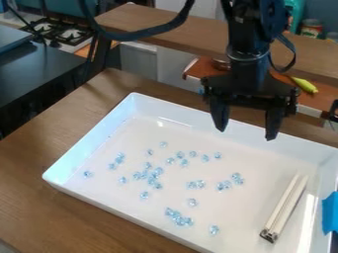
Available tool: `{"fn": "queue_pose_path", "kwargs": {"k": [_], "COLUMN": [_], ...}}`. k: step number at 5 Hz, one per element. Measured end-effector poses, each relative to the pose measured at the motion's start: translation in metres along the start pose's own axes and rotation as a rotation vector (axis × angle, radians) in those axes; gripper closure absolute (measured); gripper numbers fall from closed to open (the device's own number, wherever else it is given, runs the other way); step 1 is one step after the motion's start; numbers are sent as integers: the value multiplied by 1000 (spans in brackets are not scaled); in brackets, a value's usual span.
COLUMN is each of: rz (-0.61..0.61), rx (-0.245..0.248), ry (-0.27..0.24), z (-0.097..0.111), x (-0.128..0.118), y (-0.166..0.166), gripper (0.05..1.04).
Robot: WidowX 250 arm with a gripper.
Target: Sweep into pile
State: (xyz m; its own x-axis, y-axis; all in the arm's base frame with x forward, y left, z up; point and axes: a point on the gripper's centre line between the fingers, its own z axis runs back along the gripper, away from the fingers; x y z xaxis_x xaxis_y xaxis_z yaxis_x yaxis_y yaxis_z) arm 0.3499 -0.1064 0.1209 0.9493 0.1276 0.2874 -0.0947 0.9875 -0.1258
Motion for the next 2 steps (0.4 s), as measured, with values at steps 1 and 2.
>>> {"fn": "queue_pose_path", "kwargs": {"k": [1, 2], "rz": [5, 9], "rx": [25, 44], "ry": [56, 84], "z": [-16, -37], "x": [-12, -19], "y": [5, 0], "gripper": [83, 83]}}
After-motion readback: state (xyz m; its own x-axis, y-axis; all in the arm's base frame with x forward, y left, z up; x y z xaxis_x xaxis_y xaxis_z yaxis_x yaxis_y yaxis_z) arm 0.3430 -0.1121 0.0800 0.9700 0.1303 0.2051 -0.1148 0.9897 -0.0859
